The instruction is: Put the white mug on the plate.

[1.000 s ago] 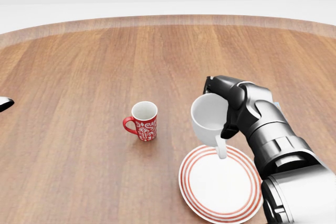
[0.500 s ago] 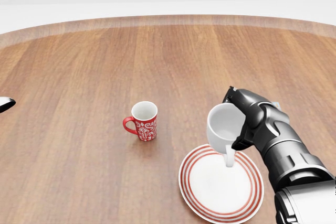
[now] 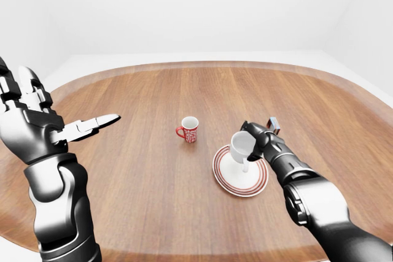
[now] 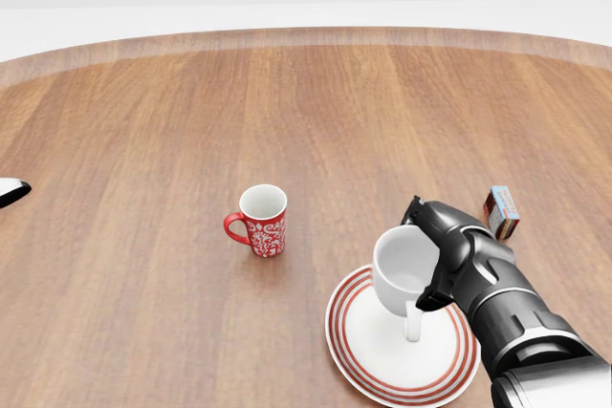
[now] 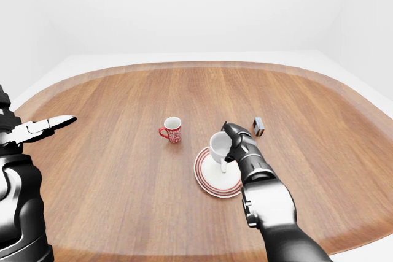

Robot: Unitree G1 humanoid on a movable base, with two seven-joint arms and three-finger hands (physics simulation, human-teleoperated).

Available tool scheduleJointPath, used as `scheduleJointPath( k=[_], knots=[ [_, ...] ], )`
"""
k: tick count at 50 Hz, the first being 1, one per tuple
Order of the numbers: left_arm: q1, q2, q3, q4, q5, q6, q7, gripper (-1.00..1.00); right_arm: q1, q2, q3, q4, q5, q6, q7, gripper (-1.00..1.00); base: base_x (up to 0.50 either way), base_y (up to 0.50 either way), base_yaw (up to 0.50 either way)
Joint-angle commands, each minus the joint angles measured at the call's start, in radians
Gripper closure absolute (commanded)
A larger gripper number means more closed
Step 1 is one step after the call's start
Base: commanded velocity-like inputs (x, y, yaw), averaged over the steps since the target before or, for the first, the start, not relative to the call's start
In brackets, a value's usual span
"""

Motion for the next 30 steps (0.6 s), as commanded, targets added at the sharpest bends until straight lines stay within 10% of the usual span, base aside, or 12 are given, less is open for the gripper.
scheduleJointPath(
  k=[1,30],
  knots=[
    [-0.007,-0.003,-0.007,0.039,0.003,0.0,0.007,-1.0,0.03,0.013,0.018,0.012,0.036,0.0,-0.027,1.0,0.0,0.0,0.0],
    [-0.009,-0.004,-0.012,0.035,0.008,0.0,0.008,-1.0,0.074,0.018,0.013,0.017,0.029,0.0,-0.027,1.0,0.0,0.0,0.0]
  ],
)
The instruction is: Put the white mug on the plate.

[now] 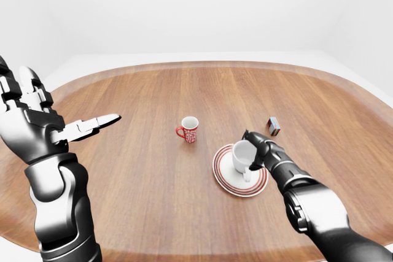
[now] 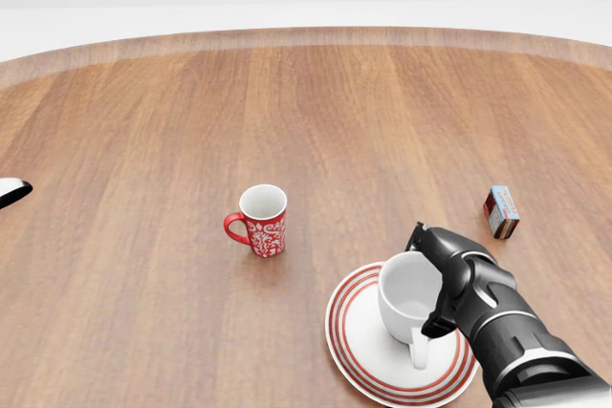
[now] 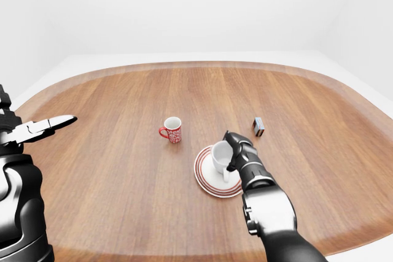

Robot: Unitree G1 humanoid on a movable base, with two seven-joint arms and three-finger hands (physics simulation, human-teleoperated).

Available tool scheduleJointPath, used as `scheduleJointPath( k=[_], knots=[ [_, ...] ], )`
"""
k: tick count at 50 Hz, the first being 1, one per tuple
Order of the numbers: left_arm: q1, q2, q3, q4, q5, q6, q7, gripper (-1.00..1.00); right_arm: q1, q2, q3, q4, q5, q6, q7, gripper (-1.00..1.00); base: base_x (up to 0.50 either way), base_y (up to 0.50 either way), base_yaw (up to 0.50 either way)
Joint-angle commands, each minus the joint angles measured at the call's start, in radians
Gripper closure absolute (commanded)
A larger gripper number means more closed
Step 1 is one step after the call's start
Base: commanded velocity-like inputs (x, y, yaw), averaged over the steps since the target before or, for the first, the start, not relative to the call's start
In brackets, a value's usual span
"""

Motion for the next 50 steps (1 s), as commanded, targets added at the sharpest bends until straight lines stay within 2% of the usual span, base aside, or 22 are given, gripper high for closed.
scheduleJointPath(
  k=[1,5,6,7,10,11,24,29,33,35,38,39,43,46,47,48,50],
  knots=[
    [-0.008,-0.003,-0.009,0.033,0.004,0.0,0.007,-1.0,0.005,0.01,0.012,0.007,0.055,0.0,-0.009,1.0,0.0,0.0,0.0],
    [-0.009,-0.002,-0.008,0.035,0.005,0.0,0.007,-1.0,0.001,0.011,0.014,0.006,0.053,0.0,-0.006,1.0,0.0,0.0,0.0],
    [-0.008,-0.003,-0.009,0.035,0.005,0.0,0.007,-1.0,0.0,0.012,0.013,0.006,0.053,0.0,-0.006,0.98,0.0,0.0,0.0],
    [-0.008,-0.003,-0.009,0.034,0.005,0.0,0.007,-1.0,-0.001,0.014,0.015,0.006,0.052,0.0,-0.005,0.87,0.0,0.0,0.0],
    [-0.007,-0.003,-0.008,0.034,0.005,0.0,0.005,-1.0,-0.001,0.016,0.017,0.006,0.049,0.0,-0.006,0.14,0.0,0.0,0.0],
    [-0.008,-0.002,-0.007,0.036,0.004,0.0,0.006,-1.0,-0.001,0.016,0.018,0.006,0.047,0.0,-0.007,-0.96,0.0,0.0,0.0],
    [-0.003,-0.007,-0.011,0.042,0.009,0.0,0.004,-1.0,-0.006,0.011,0.028,0.005,0.02,0.0,-0.001,-1.0,0.0,0.0,0.0],
    [-0.001,-0.007,-0.012,0.042,0.011,0.0,0.004,-1.0,-0.04,0.005,0.014,-0.005,0.039,0.0,0.059,-1.0,0.0,0.0,0.0],
    [-0.001,-0.008,-0.011,0.037,0.01,0.0,0.004,-1.0,-0.083,-0.005,0.017,-0.025,0.055,0.0,0.181,-1.0,0.0,0.0,0.0],
    [0.0,-0.009,-0.012,0.045,0.012,0.0,0.003,-1.0,-0.094,-0.006,0.039,-0.045,0.045,0.0,0.338,-1.0,0.0,0.0,0.0],
    [0.0,-0.008,-0.011,0.041,0.012,0.0,0.003,-1.0,-0.104,-0.006,0.045,-0.091,0.05,0.0,0.494,-1.0,0.0,0.0,0.0],
    [0.0,-0.008,-0.01,0.039,0.01,0.0,0.004,-1.0,-0.111,-0.015,0.069,-0.128,0.028,0.0,0.601,-1.0,0.0,0.0,0.0],
    [-0.001,-0.008,-0.011,0.043,0.011,0.0,0.004,-1.0,-0.073,-0.05,0.107,-0.345,-0.072,0.0,0.601,-1.0,0.0,0.0,0.0],
    [-0.002,-0.007,-0.011,0.043,0.011,0.0,0.004,-1.0,0.027,-0.087,0.124,-0.635,-0.232,0.0,0.601,-1.0,0.0,0.0,0.0],
    [-0.004,-0.007,-0.012,0.044,0.011,0.0,0.004,-1.0,0.063,-0.113,0.132,-0.79,-0.302,0.0,0.601,-1.0,0.0,0.0,0.0],
    [-0.003,-0.007,-0.012,0.045,0.011,0.0,0.004,-1.0,0.076,-0.116,0.122,-0.837,-0.333,0.0,0.601,-1.0,0.0,0.0,0.0],
    [-0.004,-0.006,-0.01,0.041,0.009,0.0,0.005,-1.0,0.036,-0.157,0.163,-0.835,-0.297,0.0,0.601,-1.0,0.0,0.0,0.0]
  ],
)
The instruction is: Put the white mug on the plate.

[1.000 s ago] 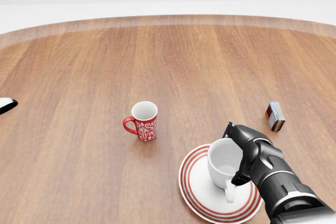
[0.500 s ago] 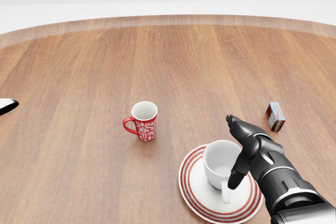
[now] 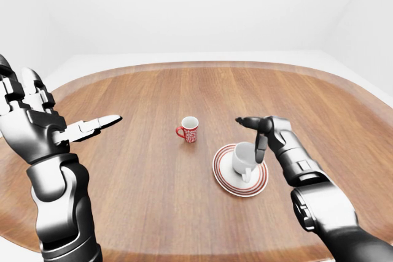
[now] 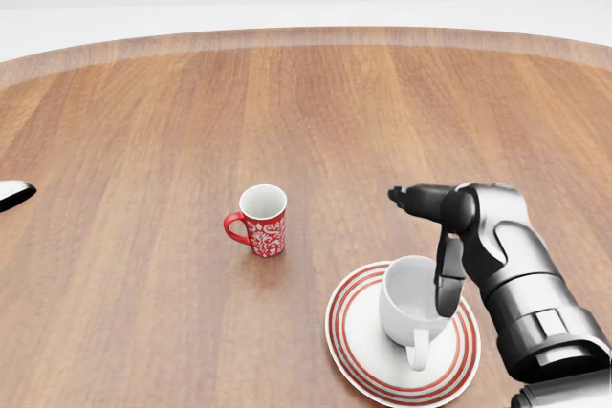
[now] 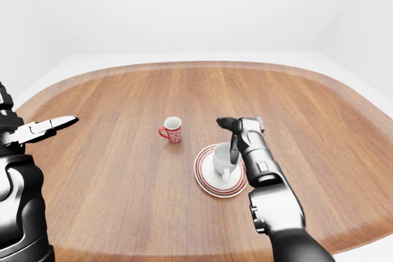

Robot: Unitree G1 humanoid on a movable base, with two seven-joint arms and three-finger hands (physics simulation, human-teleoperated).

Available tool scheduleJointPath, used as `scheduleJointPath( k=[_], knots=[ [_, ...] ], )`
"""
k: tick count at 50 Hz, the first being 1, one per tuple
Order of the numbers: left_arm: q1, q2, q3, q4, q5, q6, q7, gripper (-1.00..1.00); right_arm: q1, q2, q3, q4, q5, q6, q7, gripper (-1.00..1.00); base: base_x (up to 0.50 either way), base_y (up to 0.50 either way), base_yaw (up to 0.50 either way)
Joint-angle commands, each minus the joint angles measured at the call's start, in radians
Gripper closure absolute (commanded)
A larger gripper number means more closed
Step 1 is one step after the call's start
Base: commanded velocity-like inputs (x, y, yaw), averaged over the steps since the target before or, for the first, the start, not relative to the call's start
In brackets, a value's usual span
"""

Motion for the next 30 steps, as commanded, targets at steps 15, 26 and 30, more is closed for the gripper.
scheduleJointPath(
  k=[15,26,30],
  knots=[
    [-0.012,-0.002,-0.011,0.035,0.004,0.0,0.008,-1.0,-0.498,-0.276,0.211,-0.228,-0.137,0.0,0.0,-1.0,0.0,0.0,0.0],
    [-0.005,-0.005,-0.013,0.038,0.007,0.0,0.006,-1.0,-0.986,-0.221,-0.115,0.319,-0.198,-0.015,-1.005,-1.0,0.0,0.0,0.0],
    [-0.005,-0.004,-0.01,0.04,0.006,0.0,0.006,-1.0,-0.952,-0.205,-0.164,0.305,-0.044,-0.038,-0.978,-1.0,0.0,0.0,0.0]
  ],
)
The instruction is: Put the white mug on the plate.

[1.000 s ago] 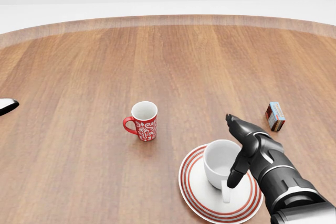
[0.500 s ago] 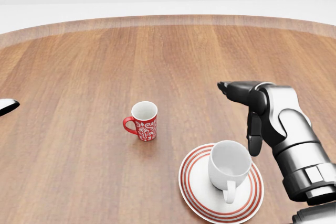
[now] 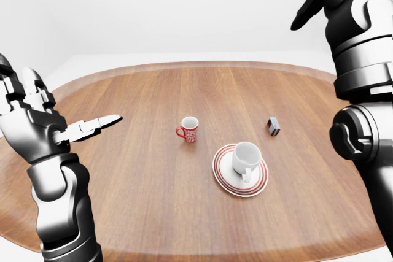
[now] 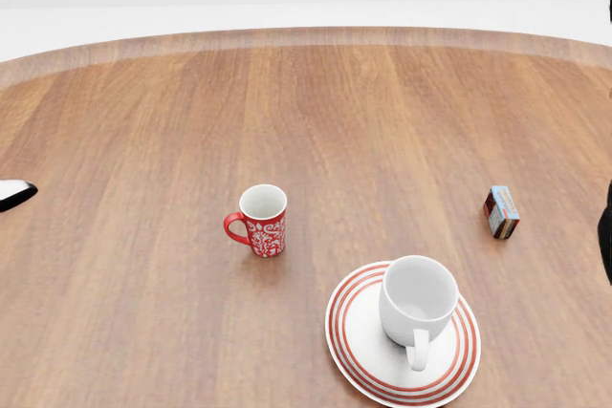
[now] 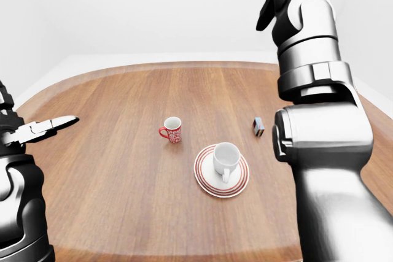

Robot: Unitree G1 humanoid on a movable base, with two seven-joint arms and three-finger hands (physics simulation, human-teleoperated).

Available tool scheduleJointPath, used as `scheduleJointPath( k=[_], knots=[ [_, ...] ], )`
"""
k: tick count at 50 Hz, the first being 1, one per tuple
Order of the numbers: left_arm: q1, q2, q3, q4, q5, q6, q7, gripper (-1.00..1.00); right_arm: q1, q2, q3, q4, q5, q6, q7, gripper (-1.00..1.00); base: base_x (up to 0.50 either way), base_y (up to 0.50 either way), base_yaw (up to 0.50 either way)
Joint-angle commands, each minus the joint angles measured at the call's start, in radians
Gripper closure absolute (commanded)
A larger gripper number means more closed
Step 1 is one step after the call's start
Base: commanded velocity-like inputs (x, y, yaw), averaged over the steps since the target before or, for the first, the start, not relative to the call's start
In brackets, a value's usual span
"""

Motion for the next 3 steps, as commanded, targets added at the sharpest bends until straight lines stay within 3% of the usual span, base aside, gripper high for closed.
scheduleJointPath(
  k=[1,3],
  knots=[
    [-0.005,-0.004,-0.008,0.034,0.004,0.0,0.007,-1.0,-0.192,0.02,-0.122,0.191,0.077,-0.023,-0.473,-1.0,0.0,0.0,0.0],
    [-0.004,-0.006,-0.009,0.041,0.006,0.0,0.006,-1.0,-0.189,0.019,-0.122,0.195,0.102,-0.024,-0.45,-1.0,0.0,0.0,0.0]
  ],
)
